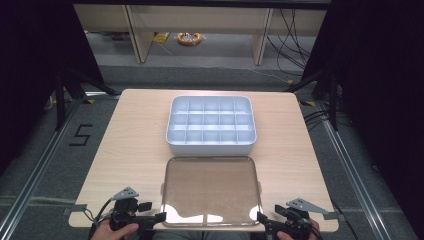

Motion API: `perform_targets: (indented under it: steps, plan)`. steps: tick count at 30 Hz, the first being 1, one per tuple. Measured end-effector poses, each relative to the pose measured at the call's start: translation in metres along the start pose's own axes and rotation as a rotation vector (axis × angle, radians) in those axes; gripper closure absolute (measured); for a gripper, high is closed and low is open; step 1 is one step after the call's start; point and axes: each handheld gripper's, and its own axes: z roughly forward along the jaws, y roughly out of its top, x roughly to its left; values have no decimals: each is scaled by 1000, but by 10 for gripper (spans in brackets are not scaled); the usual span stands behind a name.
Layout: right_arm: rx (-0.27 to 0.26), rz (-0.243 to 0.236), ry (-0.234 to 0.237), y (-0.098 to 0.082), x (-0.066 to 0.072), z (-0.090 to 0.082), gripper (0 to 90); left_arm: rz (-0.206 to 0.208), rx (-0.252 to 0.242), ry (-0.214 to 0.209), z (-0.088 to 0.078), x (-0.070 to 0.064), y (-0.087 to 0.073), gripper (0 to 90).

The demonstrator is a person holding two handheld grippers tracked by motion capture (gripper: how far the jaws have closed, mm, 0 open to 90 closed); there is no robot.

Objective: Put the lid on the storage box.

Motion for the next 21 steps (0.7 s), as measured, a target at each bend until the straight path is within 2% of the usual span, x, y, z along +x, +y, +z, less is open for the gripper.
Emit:
perform_targets:
  steps: [5, 6, 7, 8, 9, 11, 15, 20, 21]
  plan:
    - [-8, -1, 8, 0, 0, 1, 216, -6, 3, -4, 0, 1, 0, 215]
    - [4, 20, -2, 0, 1, 0, 216, -8, 5, -9, 0, 1, 0, 214]
    - [5, 62, 21, -1, 3, 0, 215, -9, 6, -10, 0, 1, 0, 209]
    - [-4, 23, 21, 0, 0, 0, 214, -9, 1, -6, 0, 0, 0, 208]
    - [3, 17, 21, 0, 0, -1, 213, -9, 1, -6, 0, 0, 0, 206]
    - [7, 65, 38, 0, 3, 0, 211, -15, 7, -11, 1, 0, 0, 189]
    - [1, 25, 25, 0, 0, -1, 207, -14, 6, -4, 2, 0, 0, 172]
    - [9, 44, 30, 1, 0, 1, 204, -4, 2, 3, 2, 0, 0, 156]
    - [3, 71, 35, 0, 1, 2, 204, -6, -2, 2, 3, 0, 0, 156]
